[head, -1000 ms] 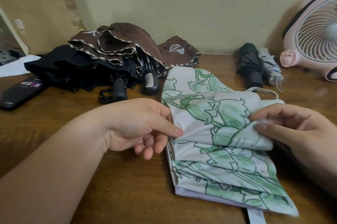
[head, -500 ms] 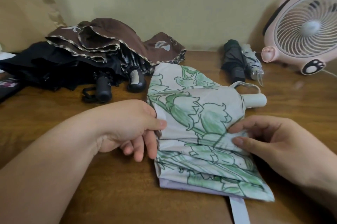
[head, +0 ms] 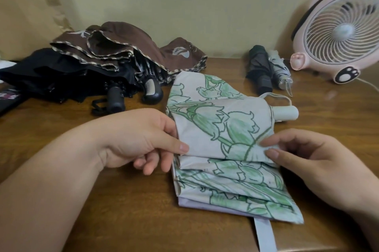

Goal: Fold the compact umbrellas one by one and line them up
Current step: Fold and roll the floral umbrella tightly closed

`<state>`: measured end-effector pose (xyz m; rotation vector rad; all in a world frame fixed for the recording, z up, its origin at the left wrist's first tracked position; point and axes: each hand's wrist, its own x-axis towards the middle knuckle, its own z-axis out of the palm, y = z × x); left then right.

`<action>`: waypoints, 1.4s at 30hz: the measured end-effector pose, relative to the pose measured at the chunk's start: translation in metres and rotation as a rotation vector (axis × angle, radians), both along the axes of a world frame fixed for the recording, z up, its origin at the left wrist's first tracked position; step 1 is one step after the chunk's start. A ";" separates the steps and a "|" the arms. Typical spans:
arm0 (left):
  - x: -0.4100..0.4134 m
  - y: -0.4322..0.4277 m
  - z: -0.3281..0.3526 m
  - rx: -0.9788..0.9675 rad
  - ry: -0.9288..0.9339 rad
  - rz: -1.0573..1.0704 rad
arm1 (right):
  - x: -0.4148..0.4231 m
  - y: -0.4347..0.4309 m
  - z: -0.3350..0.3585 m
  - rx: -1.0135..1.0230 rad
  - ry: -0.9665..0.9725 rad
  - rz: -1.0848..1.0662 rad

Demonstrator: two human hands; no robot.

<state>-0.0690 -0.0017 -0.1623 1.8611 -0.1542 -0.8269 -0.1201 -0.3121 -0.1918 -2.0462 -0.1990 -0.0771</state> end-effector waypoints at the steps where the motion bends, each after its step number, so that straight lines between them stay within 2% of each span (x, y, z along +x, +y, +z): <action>1: 0.001 0.001 0.000 0.031 0.005 0.001 | 0.000 0.001 0.000 -0.012 0.006 0.005; 10: 0.000 -0.005 -0.001 0.234 -0.059 0.008 | 0.002 0.004 0.001 -0.178 0.050 0.001; 12: -0.004 -0.010 0.003 0.336 -0.125 0.016 | 0.002 0.004 0.003 -0.198 0.046 -0.005; 13: -0.007 -0.012 0.006 0.440 -0.230 0.032 | 0.001 0.005 0.003 -0.208 0.043 -0.003; 15: -0.012 -0.018 0.006 0.584 -0.625 0.195 | 0.000 0.006 0.005 -0.220 0.038 0.003; 17: -0.015 -0.025 0.007 0.367 -1.116 0.446 | 0.000 0.006 0.005 -0.235 0.032 0.004; 18: -0.016 -0.029 0.008 0.304 -1.344 0.430 | 0.000 0.006 0.004 -0.247 0.029 0.005; 19: -0.014 -0.035 0.007 0.355 -1.489 0.300 | -0.001 0.006 0.004 -0.257 0.028 0.005; 20: -0.009 -0.040 0.003 0.439 -1.544 0.103 | -0.001 0.005 0.004 -0.262 0.028 0.002; 21: -0.003 -0.044 -0.002 0.530 -1.484 -0.108 | -0.001 0.005 0.004 -0.265 0.028 -0.001; 22: 0.002 -0.046 -0.006 0.625 -1.336 -0.284 | -0.001 0.005 0.004 -0.268 0.025 -0.002; 24: 0.012 -0.044 -0.012 0.756 -1.056 -0.459 | -0.002 0.005 0.004 -0.280 0.011 -0.007; 25: 0.016 -0.040 -0.014 0.776 -0.989 -0.495 | -0.003 0.005 0.004 -0.296 0.002 -0.012; 30: 0.015 -0.030 -0.017 0.857 -0.950 -0.557 | -0.012 0.003 0.001 -0.403 -0.113 -0.086; 33: 0.014 -0.032 -0.017 0.884 -0.946 -0.582 | -0.028 0.000 0.006 -0.317 -0.173 -0.174; 36: 0.014 -0.034 -0.017 0.891 -0.952 -0.580 | -0.044 0.004 0.007 -0.196 -0.144 -0.125; 40: 0.011 -0.043 -0.015 0.876 -0.997 -0.653 | -0.051 0.008 0.002 -0.198 -0.098 -0.068; 42: 0.008 -0.047 -0.014 0.849 -0.978 -0.660 | -0.050 0.007 0.002 -0.130 -0.078 -0.091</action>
